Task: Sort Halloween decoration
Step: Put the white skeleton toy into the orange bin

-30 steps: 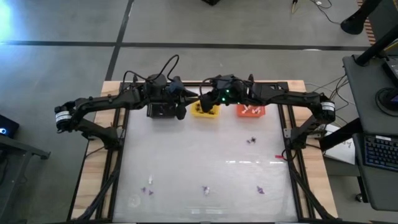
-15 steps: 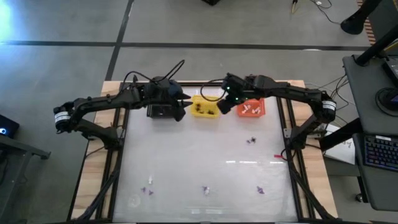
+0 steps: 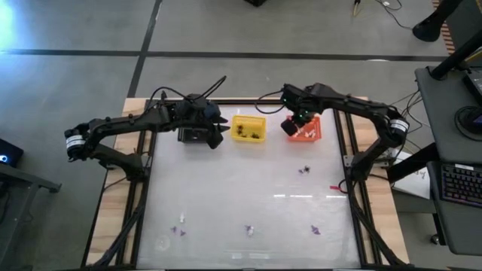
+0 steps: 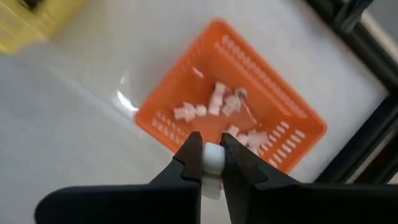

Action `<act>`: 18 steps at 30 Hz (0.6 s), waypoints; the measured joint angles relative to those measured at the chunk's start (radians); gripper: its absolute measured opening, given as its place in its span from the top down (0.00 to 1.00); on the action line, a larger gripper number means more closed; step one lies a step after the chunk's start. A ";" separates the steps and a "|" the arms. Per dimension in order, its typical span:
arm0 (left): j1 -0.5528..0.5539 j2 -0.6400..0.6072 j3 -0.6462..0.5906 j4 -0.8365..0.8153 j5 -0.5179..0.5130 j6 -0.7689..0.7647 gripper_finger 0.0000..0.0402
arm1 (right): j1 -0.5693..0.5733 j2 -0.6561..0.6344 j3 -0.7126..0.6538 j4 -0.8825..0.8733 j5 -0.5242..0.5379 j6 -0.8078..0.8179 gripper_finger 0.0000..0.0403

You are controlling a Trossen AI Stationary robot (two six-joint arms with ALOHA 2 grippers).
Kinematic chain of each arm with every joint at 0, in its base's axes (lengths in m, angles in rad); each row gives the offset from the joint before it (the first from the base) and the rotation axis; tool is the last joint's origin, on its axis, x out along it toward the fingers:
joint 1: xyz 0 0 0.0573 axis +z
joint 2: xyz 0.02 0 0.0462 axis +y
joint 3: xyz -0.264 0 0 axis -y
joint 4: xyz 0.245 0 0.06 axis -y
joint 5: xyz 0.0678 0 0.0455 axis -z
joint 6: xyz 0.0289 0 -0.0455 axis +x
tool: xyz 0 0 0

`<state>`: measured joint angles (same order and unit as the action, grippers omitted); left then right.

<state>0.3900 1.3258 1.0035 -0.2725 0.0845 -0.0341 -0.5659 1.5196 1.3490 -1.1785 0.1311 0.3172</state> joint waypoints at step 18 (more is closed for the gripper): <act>0.001 0.000 0.000 -0.068 -0.050 -0.002 0.71 | -0.055 0.001 -0.213 0.085 0.028 -0.095 0.91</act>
<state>0.3908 1.3258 1.0035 -0.3408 0.0349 -0.0357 -0.6205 1.5204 1.1363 -1.0939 0.1590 0.2224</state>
